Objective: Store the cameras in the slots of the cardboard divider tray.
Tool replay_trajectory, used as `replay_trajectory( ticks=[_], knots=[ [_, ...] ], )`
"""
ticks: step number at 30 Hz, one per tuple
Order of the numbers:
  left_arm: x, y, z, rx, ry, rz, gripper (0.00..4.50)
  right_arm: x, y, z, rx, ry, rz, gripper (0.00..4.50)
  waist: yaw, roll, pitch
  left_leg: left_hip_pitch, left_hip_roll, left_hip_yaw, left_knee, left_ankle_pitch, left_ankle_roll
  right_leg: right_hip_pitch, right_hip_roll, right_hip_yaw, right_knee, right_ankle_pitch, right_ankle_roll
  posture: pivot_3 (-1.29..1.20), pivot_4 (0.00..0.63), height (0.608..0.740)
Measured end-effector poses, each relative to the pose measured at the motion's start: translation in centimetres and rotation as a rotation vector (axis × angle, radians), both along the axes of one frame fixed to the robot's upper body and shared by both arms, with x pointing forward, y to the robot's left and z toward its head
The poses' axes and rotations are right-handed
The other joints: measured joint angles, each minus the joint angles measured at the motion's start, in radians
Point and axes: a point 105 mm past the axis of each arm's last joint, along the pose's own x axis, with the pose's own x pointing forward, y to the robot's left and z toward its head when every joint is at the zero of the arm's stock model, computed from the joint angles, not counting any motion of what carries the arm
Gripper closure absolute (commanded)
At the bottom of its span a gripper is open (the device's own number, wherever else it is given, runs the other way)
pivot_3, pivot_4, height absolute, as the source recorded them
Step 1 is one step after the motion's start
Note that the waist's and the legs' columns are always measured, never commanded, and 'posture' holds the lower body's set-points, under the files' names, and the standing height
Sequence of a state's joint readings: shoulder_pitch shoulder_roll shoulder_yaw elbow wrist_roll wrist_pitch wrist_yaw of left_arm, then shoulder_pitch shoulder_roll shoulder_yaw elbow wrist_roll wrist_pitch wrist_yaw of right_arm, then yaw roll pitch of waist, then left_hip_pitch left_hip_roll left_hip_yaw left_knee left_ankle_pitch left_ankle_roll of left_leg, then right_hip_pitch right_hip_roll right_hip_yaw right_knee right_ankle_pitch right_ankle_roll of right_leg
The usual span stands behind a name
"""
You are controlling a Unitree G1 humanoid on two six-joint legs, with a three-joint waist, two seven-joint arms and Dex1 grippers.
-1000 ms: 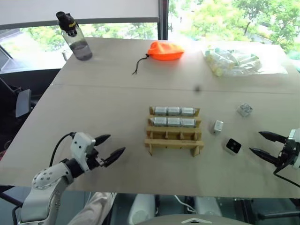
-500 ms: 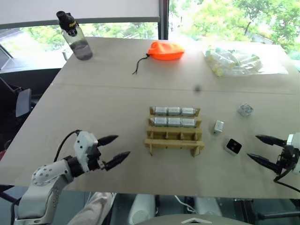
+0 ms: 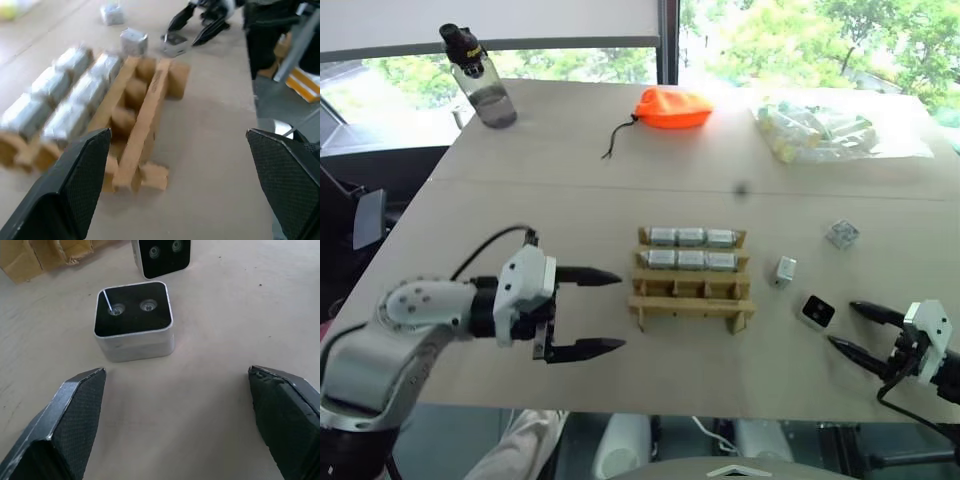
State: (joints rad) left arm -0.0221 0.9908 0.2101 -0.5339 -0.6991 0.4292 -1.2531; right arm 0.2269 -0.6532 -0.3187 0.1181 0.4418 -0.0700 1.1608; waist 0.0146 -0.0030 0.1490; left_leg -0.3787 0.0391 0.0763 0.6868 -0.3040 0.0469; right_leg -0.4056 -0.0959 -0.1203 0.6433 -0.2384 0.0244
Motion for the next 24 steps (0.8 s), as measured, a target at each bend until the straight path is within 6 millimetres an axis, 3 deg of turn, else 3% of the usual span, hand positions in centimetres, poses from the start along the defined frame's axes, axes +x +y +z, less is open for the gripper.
replay_trajectory(
  ticks=[24],
  knots=[
    [-1.1,0.7,-1.1,0.052,0.08,-0.002,0.04,1.1,3.6,0.1,0.084,-0.034,0.049,0.0,-0.001,0.002,0.002,0.001,0.001,0.002,0.0,0.0,0.0,0.0,0.001,0.001,0.0,0.0,0.0,0.0,0.15,0.726]
  ],
)
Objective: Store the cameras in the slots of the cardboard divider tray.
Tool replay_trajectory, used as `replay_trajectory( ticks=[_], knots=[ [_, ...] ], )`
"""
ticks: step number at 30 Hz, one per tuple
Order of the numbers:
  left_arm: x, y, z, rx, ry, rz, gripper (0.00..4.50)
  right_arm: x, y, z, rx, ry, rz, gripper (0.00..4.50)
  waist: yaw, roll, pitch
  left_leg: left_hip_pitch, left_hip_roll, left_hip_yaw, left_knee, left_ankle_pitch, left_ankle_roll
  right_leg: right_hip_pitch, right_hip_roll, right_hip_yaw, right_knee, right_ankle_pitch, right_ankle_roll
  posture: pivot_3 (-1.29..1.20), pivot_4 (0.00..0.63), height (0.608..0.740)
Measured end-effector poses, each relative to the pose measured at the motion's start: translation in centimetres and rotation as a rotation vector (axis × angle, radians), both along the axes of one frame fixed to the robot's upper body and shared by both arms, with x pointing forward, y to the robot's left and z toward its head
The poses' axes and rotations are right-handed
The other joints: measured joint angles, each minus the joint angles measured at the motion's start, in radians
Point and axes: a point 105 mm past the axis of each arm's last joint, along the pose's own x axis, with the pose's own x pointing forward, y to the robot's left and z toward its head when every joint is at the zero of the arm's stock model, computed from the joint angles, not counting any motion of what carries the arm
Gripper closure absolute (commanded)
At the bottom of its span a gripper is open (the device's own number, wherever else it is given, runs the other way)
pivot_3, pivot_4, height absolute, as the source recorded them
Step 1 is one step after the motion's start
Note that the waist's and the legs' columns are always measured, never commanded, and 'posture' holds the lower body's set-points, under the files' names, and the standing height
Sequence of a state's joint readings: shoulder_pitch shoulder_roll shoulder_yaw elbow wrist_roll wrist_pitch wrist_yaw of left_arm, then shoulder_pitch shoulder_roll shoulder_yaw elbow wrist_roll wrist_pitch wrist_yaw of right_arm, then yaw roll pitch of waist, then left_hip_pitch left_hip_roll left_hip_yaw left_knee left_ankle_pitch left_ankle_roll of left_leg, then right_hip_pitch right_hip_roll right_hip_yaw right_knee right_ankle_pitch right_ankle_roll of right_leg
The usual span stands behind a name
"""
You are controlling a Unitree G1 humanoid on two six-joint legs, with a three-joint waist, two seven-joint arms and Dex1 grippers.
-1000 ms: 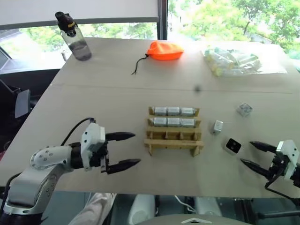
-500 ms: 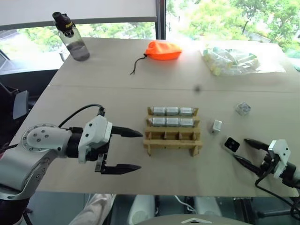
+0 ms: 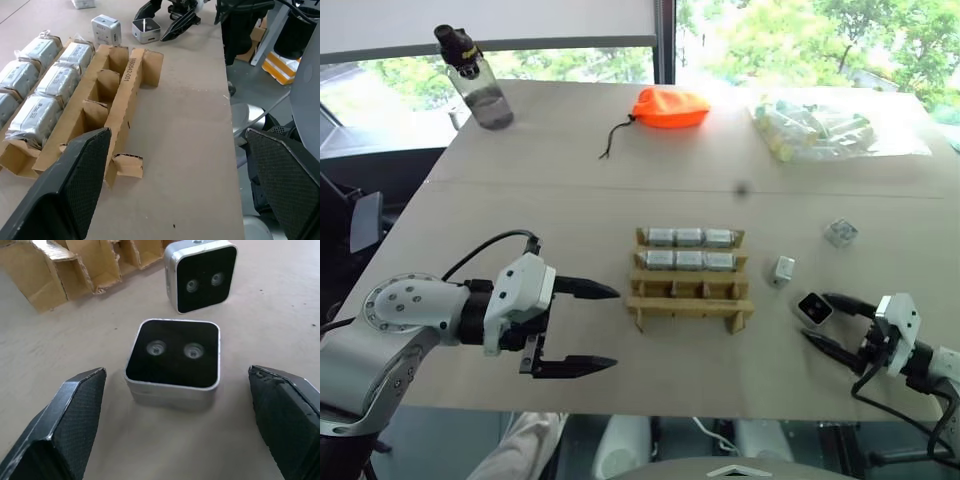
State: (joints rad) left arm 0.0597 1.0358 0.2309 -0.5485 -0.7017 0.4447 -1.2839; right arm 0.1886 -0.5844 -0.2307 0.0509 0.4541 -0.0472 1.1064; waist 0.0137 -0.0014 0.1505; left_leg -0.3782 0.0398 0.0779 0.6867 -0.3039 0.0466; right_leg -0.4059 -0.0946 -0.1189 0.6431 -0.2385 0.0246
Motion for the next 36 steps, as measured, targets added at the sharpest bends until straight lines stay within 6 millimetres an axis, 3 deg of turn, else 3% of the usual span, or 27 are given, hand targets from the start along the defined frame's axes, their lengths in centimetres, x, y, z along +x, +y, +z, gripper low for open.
replay_trajectory(
  ticks=[1,4,8,18,23,25,26,29,31,33,36],
  knots=[
    [0.0,0.0,0.0,0.001,0.0,0.001,0.04,0.1,0.1,0.0,0.015,0.0,-0.013,0.0,0.0,0.0,0.0,0.0,0.0,0.0,0.0,0.0,0.0,0.0,0.0,0.0,0.0,0.0,0.0,0.0,0.15,0.726],
    [0.0,0.0,-0.1,-0.001,-0.002,0.002,0.0,0.0,0.3,0.0,0.033,0.009,-0.04,0.74,0.0,0.0,0.0,0.0,0.0,0.0,0.0,0.0,0.0,0.0,0.0,0.0,0.0,0.0,0.0,0.0,0.15,0.726],
    [0.1,0.1,0.0,-0.007,-0.005,0.005,0.0,-0.3,0.2,-0.1,0.042,0.018,-0.068,2.52,0.0,0.0,0.0,0.0,0.0,0.0,0.0,0.0,0.0,0.0,0.0,0.0,0.0,0.0,0.0,0.0,0.15,0.726],
    [0.6,-0.2,0.8,-0.029,-0.007,0.007,0.0,-0.3,-0.3,0.3,-0.047,-0.01,-0.068,2.58,0.001,0.0,0.0,0.0,0.0,0.0,0.0,0.0,0.0,0.0,0.0,0.0,0.0,0.0,0.0,0.0,0.15,0.726],
    [1.2,-0.5,1.4,-0.036,-0.013,-0.008,0.0,0.8,0.5,3.1,-0.156,-0.179,0.002,2.58,0.0,0.002,0.001,0.0,0.0,0.0,0.0,0.0,0.0,0.0,0.001,0.0,0.0,0.0,0.0,0.0,0.15,0.726],
    [1.5,-0.7,1.2,-0.026,-0.001,-0.027,0.0,1.6,1.5,5.1,-0.196,-0.271,0.05,2.58,-0.001,0.003,0.002,0.0,0.0,0.002,0.001,0.0,0.0,-0.001,0.001,0.001,0.001,0.0,0.0,0.0,0.15,0.726],
    [2.1,-1.0,1.3,-0.009,-0.001,-0.048,0.0,2.7,3.1,8.1,-0.219,-0.383,0.101,2.58,-0.003,0.003,0.003,0.0,0.0,0.003,0.001,0.001,-0.001,-0.002,0.001,0.002,0.002,0.0,0.0,0.0,0.15,0.726],
    [2.9,-1.4,1.8,0.004,-0.019,-0.072,0.0,3.2,6.2,12.5,-0.298,-0.572,0.201,2.58,0.0,0.003,0.003,0.0,0.0,0.002,0.001,0.001,-0.002,-0.002,0.003,0.002,0.002,0.0,0.0,0.0,0.15,0.726],
    [3.6,-1.7,2.0,-0.011,-0.006,-0.079,0.0,3.5,7.8,13.2,-0.376,-0.617,0.242,2.58,0.005,0.001,0.003,-0.002,0.0,0.0,0.001,0.001,-0.002,-0.003,0.003,-0.001,0.002,0.0,0.0,0.0,0.15,0.726],
    [4.6,-2.4,2.2,-0.039,0.032,-0.08,0.0,4.6,9.7,13.2,-0.339,-0.62,0.219,2.58,0.005,-0.002,0.005,-0.005,-0.001,-0.001,0.001,0.001,-0.002,-0.004,0.003,-0.001,0.002,0.0,0.0,0.0,0.15,0.726],
    [5.4,-3.5,2.8,-0.075,0.057,-0.105,0.0,4.7,13.0,11.9,-0.302,-0.588,0.259,2.58,0.004,-0.003,0.005,-0.007,-0.002,0.0,0.002,0.001,-0.002,-0.006,0.003,-0.001,0.001,0.0,0.0,0.0,0.15,0.726]
  ],
)
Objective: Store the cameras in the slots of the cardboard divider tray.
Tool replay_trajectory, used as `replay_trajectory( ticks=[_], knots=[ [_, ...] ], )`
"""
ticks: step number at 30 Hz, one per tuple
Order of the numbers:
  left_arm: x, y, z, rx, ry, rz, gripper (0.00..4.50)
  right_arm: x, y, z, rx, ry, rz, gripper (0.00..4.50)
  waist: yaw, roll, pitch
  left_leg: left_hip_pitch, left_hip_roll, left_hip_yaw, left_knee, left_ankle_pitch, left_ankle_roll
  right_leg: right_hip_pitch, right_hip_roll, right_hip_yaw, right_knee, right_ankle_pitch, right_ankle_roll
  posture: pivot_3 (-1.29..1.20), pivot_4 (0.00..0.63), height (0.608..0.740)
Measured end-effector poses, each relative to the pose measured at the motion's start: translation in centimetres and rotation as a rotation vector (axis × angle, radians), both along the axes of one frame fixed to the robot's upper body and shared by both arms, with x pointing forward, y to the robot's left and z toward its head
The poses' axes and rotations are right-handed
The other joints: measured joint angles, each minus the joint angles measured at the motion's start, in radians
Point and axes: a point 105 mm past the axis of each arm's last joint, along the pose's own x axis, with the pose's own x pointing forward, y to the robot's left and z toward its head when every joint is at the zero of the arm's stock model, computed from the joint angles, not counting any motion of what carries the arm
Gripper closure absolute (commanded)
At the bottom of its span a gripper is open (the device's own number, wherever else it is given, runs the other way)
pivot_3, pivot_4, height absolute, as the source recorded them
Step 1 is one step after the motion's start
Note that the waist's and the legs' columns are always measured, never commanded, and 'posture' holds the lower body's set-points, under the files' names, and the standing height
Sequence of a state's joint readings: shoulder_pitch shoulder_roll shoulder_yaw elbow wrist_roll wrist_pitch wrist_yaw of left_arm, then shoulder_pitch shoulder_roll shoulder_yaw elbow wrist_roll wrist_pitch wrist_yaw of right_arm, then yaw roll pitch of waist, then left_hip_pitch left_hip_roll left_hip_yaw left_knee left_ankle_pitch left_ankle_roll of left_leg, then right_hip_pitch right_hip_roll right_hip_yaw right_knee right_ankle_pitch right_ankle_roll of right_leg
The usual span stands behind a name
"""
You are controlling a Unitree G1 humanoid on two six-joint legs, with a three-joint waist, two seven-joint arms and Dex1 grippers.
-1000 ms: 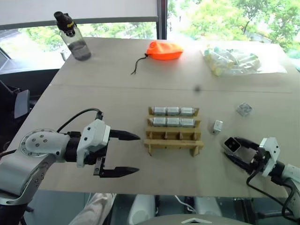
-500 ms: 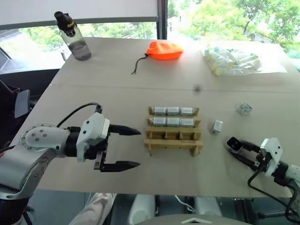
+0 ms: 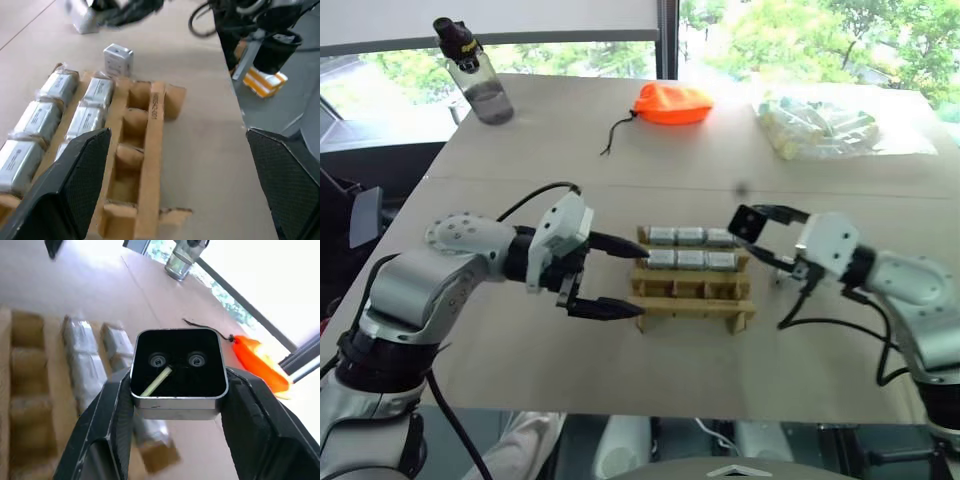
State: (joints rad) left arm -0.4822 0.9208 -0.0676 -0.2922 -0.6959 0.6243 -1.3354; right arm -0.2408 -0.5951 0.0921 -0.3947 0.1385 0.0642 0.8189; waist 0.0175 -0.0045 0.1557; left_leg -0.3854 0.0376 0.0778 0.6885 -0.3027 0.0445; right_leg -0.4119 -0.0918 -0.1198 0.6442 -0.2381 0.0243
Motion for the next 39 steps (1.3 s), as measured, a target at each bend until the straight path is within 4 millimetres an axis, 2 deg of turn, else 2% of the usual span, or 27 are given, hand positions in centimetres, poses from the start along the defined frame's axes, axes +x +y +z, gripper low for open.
replay_trajectory(
  ticks=[3,6,8,10,13,17,24,27,35,38,39],
  knots=[
    [0.3,-0.2,0.3,-0.014,0.003,0.0,0.0,-0.4,1.1,-0.7,-0.042,-0.007,0.045,2.58,-0.002,-0.001,0.001,-0.001,0.0,0.0,0.0,0.0,0.0,-0.001,-0.001,0.0,-0.001,0.0,0.0,0.0,0.15,0.726],
    [2.2,-0.8,-0.4,0.042,0.026,-0.009,0.0,0.2,3.4,-2.0,-0.329,-0.274,0.148,2.58,-0.004,-0.002,0.002,0.002,0.0,0.002,0.002,0.0,0.0,0.0,0.001,0.001,0.001,-0.001,0.001,0.0,0.15,0.726],
    [2.7,-0.6,-1.7,0.092,0.055,-0.011,0.0,0.2,3.8,-3.8,-0.453,-0.365,0.203,2.58,-0.005,-0.003,0.002,0.002,0.001,0.002,0.001,0.0,0.0,-0.001,0.001,0.002,0.001,0.0,0.001,0.0,0.15,0.726],
    [3.4,-1.1,-1.7,0.108,0.052,-0.027,0.0,0.7,4.6,-3.4,-0.495,-0.5,0.232,2.58,-0.005,-0.003,0.003,0.001,0.001,0.004,0.002,0.001,-0.001,-0.002,0.001,0.003,0.002,0.0,0.001,0.0,0.15,0.726],
    [3.8,-1.7,-1.3,0.113,0.023,-0.051,0.0,1.1,5.5,-2.3,-0.51,-0.644,0.241,2.58,-0.005,-0.004,0.003,0.001,0.001,0.004,0.002,0.001,-0.001,-0.002,0.001,0.003,0.002,0.0,0.0,0.0,0.15,0.726],
    [4.2,-1.5,-1.8,0.122,0.019,-0.057,0.0,1.5,5.6,-2.9,-0.536,-0.74,0.241,2.58,-0.006,-0.004,0.003,0.001,0.001,0.008,0.001,0.001,-0.001,-0.002,0.001,0.002,0.001,0.0,0.0,0.0,0.15,0.726],
    [5.0,-1.9,-2.5,0.117,0.018,-0.045,0.0,1.2,6.0,-2.8,-0.535,-0.815,0.266,2.58,-0.007,-0.004,0.003,0.002,0.001,0.009,0.002,0.001,-0.002,-0.001,0.001,0.003,0.003,0.0,0.0,0.0,0.15,0.726],
    [5.0,-2.8,-2.1,0.102,-0.009,-0.076,0.0,0.4,7.3,-1.4,-0.484,-0.878,0.31,2.58,-0.008,-0.004,0.003,0.002,0.001,0.009,0.002,0.001,-0.002,-0.002,0.001,0.003,0.003,0.0,0.0,0.0,0.15,0.726],
    [5.5,-2.8,-2.2,0.101,-0.018,-0.063,0.0,0.4,7.5,-0.4,-0.474,-0.893,0.322,2.58,-0.009,-0.004,0.003,0.002,0.002,0.009,0.002,0.001,-0.002,-0.001,0.001,0.003,0.003,0.0,0.0,0.0,0.15,0.726],
    [5.5,-3.1,-1.9,0.093,-0.026,-0.072,0.84,0.5,7.4,-0.3,-0.472,-0.887,0.324,2.58,-0.008,-0.004,0.003,0.001,0.002,0.009,0.002,0.001,-0.002,-0.001,0.001,0.003,0.003,0.0,0.0,0.0,0.15,0.726],
    [5.6,-3.2,-1.8,0.092,-0.032,-0.072,1.34,0.6,7.3,-0.5,-0.477,-0.882,0.325,2.58,-0.007,-0.004,0.003,0.001,0.002,0.009,0.002,0.001,-0.002,-0.001,0.001,0.003,0.003,0.0,0.0,0.0,0.15,0.726]
  ],
)
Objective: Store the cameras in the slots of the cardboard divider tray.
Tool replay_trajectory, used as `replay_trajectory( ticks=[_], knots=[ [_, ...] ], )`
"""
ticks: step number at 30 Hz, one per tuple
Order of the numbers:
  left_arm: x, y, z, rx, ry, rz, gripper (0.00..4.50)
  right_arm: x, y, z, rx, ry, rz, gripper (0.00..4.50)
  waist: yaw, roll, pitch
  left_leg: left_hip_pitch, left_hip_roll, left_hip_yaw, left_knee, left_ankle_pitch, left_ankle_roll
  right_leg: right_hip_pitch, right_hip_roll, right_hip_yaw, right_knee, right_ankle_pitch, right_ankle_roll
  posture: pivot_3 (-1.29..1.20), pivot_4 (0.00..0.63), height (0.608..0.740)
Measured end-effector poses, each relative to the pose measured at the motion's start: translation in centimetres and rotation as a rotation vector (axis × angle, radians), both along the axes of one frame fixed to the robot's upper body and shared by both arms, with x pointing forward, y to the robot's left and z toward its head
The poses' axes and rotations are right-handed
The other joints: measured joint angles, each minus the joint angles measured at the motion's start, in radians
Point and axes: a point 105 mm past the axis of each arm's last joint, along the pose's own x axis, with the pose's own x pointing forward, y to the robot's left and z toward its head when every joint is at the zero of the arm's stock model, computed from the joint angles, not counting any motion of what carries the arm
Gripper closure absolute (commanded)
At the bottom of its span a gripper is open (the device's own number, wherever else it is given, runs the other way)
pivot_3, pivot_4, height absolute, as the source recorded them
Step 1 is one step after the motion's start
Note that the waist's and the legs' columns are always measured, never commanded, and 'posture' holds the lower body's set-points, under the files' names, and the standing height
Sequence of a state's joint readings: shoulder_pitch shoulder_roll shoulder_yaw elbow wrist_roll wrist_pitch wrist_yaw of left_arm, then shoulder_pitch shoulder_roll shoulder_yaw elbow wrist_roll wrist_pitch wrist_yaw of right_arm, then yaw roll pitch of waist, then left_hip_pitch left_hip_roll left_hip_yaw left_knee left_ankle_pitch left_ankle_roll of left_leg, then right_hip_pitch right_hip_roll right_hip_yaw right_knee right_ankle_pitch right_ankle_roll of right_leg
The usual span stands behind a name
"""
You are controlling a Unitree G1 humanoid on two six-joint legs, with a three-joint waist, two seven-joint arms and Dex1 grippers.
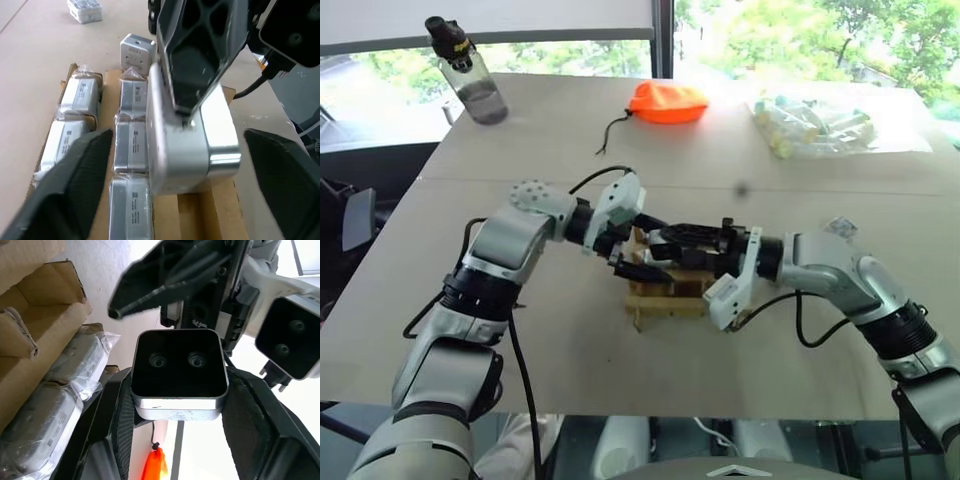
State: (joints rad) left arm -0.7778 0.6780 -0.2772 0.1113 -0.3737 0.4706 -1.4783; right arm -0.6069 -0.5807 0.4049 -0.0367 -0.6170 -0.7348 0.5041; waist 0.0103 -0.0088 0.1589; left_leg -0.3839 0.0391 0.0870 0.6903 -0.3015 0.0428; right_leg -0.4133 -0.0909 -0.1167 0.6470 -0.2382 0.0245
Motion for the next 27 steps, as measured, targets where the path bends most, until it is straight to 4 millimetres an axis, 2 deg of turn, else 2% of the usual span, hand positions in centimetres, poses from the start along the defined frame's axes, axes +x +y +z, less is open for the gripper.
replay_trajectory(
  ticks=[1,4,6,25,26,27],
  knots=[
    [0.0,0.0,0.1,-0.002,-0.006,0.001,1.7,0.1,-0.1,-0.1,-0.005,0.002,-0.002,2.58,0.0,0.0,0.0,0.0,0.0,0.0,0.0,0.0,0.0,0.0,0.0,0.0,0.0,0.0,0.0,0.0,0.15,0.726],
    [0.2,0.1,0.1,-0.005,0.0,0.007,3.33,0.0,-0.1,-0.3,-0.006,0.008,0.002,2.58,-0.001,0.0,0.0,0.0,0.0,0.0,0.0,0.0,0.0,0.0,0.0,0.0,0.0,0.0,0.0,0.0,0.15,0.726],
    [0.3,0.1,0.1,-0.002,-0.011,0.012,3.75,0.0,-0.1,-0.6,0.009,0.03,-0.012,2.58,-0.001,0.0,0.0,0.0,0.0,0.0,0.0,0.0,0.0,0.0,0.0,0.0,0.0,0.0,0.0,0.0,0.15,0.726],
    [0.1,0.0,-0.4,0.017,0.023,-0.003,3.73,-0.3,-0.3,-1.4,0.033,0.063,-0.005,2.58,-0.001,0.0,0.0,0.0,0.0,0.0,0.0,0.0,0.0,0.0,0.0,0.0,0.0,0.0,0.0,0.0,0.15,0.726],
    [0.1,0.0,-0.4,0.018,0.029,0.0,2.93,-0.3,-0.3,-1.4,0.035,0.066,-0.004,2.58,-0.001,0.0,0.0,0.0,0.0,0.0,0.0,0.0,0.0,0.0,0.0,0.0,0.0,0.0,0.0,0.0,0.15,0.726],
    [0.1,0.0,-0.4,0.018,0.032,0.001,2.93,-0.3,-0.3,-1.5,0.036,0.067,-0.003,2.58,-0.001,0.0,0.0,0.0,0.0,0.0,0.0,0.0,0.0,0.0,0.0,0.0,0.0,0.0,0.0,0.0,0.15,0.726]
  ],
)
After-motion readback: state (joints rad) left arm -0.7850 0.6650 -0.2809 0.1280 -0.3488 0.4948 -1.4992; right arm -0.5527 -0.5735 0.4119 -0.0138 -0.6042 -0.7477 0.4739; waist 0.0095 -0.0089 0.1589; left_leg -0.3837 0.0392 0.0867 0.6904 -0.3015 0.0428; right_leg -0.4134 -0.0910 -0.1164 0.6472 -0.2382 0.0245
